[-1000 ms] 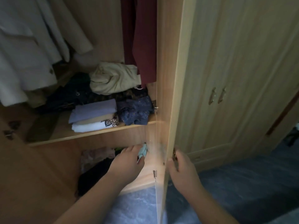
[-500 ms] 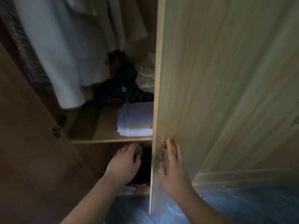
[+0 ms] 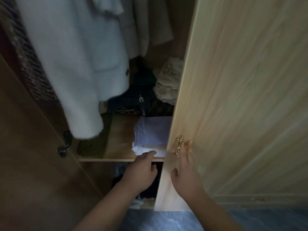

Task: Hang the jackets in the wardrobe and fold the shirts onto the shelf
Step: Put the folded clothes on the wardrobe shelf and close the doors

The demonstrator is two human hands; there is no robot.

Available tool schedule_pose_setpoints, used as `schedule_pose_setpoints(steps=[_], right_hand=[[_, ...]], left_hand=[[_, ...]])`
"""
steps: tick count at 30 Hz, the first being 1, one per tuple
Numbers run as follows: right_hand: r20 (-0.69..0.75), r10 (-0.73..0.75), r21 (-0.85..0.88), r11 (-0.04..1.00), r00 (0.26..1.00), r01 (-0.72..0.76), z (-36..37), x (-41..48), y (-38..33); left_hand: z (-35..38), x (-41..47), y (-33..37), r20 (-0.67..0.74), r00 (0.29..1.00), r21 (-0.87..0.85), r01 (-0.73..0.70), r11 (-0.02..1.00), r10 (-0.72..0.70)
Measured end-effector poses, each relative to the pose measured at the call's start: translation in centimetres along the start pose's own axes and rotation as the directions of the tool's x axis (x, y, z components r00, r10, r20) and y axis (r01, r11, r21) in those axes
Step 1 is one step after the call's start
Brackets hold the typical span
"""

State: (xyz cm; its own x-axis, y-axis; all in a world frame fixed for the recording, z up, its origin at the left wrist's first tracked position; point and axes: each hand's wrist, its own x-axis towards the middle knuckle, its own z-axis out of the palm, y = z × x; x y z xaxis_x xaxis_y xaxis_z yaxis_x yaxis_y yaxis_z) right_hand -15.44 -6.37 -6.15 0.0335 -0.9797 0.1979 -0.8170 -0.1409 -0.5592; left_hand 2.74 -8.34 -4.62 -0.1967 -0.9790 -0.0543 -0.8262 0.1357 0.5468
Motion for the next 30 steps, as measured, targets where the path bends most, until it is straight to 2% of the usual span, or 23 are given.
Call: schedule_pose_setpoints(steps=[6, 9, 12, 17, 20, 23, 25, 28, 30], right_hand=[[0.094, -0.021, -0.077, 0.997, 0.995, 0.028, -1.1, -1.6, 0.9], [0.254, -0.05, -0.13, 0.988, 0.966, 0.086, -0.9, -4.1, 0.6], [0.425, -0.111, -0.075, 0.985, 0.899, 0.157, 0.2, -6.3, -0.7], [0.561, -0.29, 0.048, 0.946, 0.775, 0.319, 2.8, -9.1, -6.3], [0.587, -0.375, 0.126, 0.918, 0.717, 0.376, 4.2, -11.5, -10.4], [0.583, -0.455, 0.178, 0.88, 0.673, 0.441, 5.4, -13.8, -14.1], [0.576, -0.48, 0.196, 0.867, 0.662, 0.459, 6.1, -14.9, -16.3], [0.559, -0.467, 0.193, 0.877, 0.685, 0.44, 7.1, -15.9, -19.2], [0.52, -0.456, 0.19, 0.886, 0.723, 0.422, 7.4, -16.3, -20.8]], left_hand=[[-0.1, -4.8, -0.6, -0.091, 0.984, 0.044, 0.157, 0.987, -0.152], [0.8, -9.4, -0.9, -0.171, 0.946, 0.039, 0.286, 0.957, -0.276], [2.3, -15.4, -1.7, -0.218, 0.879, 0.014, 0.436, 0.9, -0.423], [2.0, -25.9, -3.6, -0.268, 0.738, -0.001, 0.643, 0.766, -0.619], [0.2, -31.6, -5.5, -0.299, 0.639, -0.055, 0.73, 0.681, -0.709], [-2.1, -36.2, -7.5, -0.402, 0.53, -0.14, 0.77, 0.623, -0.746], [-4.1, -38.2, -9.0, -0.455, 0.484, -0.197, 0.764, 0.614, -0.748], [-7.0, -39.2, -11.0, -0.483, 0.433, -0.375, 0.683, 0.627, -0.761], [-9.1, -38.8, -11.9, -0.516, 0.435, -0.428, 0.615, 0.662, -0.738]])
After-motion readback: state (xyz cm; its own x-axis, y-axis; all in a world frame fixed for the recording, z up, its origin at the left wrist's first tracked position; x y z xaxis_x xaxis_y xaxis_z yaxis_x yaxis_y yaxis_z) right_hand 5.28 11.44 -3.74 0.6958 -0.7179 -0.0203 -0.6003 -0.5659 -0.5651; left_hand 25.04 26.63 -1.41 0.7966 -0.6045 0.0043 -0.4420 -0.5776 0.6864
